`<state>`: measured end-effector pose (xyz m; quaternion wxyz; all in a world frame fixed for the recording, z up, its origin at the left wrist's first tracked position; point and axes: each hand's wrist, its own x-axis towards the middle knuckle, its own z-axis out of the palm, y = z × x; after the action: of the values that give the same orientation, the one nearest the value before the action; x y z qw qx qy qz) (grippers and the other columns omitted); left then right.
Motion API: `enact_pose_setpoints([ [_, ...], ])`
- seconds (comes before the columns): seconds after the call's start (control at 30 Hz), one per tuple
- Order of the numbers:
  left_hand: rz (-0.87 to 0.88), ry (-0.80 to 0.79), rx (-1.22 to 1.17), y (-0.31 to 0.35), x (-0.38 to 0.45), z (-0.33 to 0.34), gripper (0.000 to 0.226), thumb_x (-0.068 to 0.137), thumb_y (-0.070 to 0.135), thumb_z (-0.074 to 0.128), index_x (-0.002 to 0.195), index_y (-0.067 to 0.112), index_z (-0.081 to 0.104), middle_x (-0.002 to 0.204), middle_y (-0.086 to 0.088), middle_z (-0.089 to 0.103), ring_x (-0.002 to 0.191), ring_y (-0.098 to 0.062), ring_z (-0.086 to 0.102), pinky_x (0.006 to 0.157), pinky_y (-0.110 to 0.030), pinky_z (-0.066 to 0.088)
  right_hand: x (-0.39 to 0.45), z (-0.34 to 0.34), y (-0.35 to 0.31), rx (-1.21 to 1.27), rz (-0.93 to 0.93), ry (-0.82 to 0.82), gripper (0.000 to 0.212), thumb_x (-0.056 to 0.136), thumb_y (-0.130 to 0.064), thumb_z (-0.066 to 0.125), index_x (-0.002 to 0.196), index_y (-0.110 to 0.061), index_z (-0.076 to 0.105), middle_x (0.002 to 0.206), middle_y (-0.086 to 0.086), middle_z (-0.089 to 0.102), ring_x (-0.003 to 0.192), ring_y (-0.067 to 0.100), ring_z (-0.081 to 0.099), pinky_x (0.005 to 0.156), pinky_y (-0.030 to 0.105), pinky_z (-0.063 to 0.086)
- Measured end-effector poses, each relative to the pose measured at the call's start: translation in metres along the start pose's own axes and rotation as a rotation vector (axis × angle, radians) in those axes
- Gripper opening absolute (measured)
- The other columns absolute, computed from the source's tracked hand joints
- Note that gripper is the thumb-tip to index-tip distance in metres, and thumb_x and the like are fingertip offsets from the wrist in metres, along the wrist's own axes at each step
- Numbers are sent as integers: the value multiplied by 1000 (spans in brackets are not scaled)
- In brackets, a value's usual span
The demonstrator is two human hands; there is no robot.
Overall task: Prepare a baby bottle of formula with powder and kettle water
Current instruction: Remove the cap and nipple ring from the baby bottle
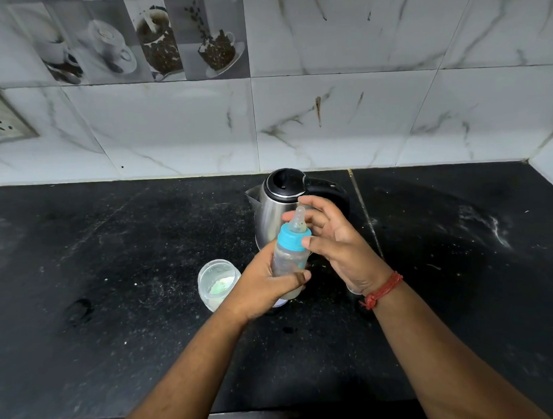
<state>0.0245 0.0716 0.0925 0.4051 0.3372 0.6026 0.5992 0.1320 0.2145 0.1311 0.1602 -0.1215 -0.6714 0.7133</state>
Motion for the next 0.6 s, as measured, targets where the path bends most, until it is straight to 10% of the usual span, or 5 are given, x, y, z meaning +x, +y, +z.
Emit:
enact_pose_setpoints([
  [0.17, 8, -9, 22, 2, 1, 0, 47, 82, 12, 77, 125, 20, 60, 103, 4, 72, 99, -17, 66, 100, -57, 52, 3, 2, 0, -164, -22, 34, 68, 73, -35, 81, 133, -30, 49, 120, 5, 58, 109, 7, 60, 100, 36, 52],
  [0.43, -18, 7, 36, 1, 2, 0, 52, 74, 28, 82, 121, 20, 61, 100, 2, 69, 95, -15, 63, 93, -47, 54, -1, -2, 1, 16, 4, 3, 68, 82, -1, 59, 145, -14, 37, 137, 21, 60, 119, 26, 61, 100, 44, 51],
  [0.6, -8, 9, 47, -3, 2, -1, 53, 77, 23, 82, 125, 18, 60, 102, 0, 70, 96, -17, 65, 99, -56, 53, 1, 1, 1, -141, -24, 34, 74, 74, -34, 78, 139, -24, 45, 125, 5, 57, 116, 11, 58, 105, 36, 50],
])
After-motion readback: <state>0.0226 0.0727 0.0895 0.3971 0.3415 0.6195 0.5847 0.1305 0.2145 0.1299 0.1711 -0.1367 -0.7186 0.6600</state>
